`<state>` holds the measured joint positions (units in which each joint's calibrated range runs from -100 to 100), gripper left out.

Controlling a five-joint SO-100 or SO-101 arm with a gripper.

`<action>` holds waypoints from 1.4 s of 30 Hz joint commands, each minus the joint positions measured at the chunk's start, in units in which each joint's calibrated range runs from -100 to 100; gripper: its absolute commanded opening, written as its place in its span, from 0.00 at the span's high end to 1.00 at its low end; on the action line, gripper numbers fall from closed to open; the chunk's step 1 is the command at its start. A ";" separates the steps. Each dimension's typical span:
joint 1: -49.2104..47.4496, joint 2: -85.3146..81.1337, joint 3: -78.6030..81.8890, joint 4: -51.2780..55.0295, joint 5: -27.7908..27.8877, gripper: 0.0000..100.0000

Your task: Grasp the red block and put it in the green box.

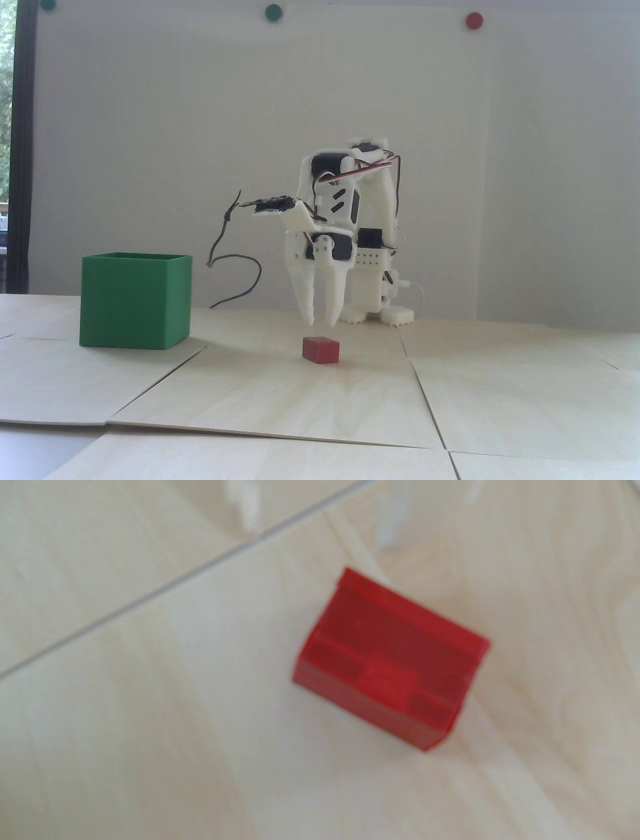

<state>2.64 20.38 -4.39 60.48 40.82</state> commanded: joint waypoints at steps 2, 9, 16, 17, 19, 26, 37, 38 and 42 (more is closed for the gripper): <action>-0.18 -1.95 -5.28 0.48 -4.22 0.88; -0.43 -2.02 -5.28 0.48 -7.14 0.88; -1.23 -2.02 -5.37 0.48 -8.70 0.88; -1.23 -2.02 -5.37 0.31 -9.06 0.88; -1.15 -1.87 -5.37 0.06 -9.27 0.85; -1.07 0.11 -11.05 0.48 -9.06 0.83; 1.42 6.35 -15.76 0.23 -8.80 0.82; 1.50 6.66 -15.76 0.14 -8.80 0.82; 1.50 6.90 -15.76 -0.03 -8.80 0.82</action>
<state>3.63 28.60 -14.95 60.48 31.77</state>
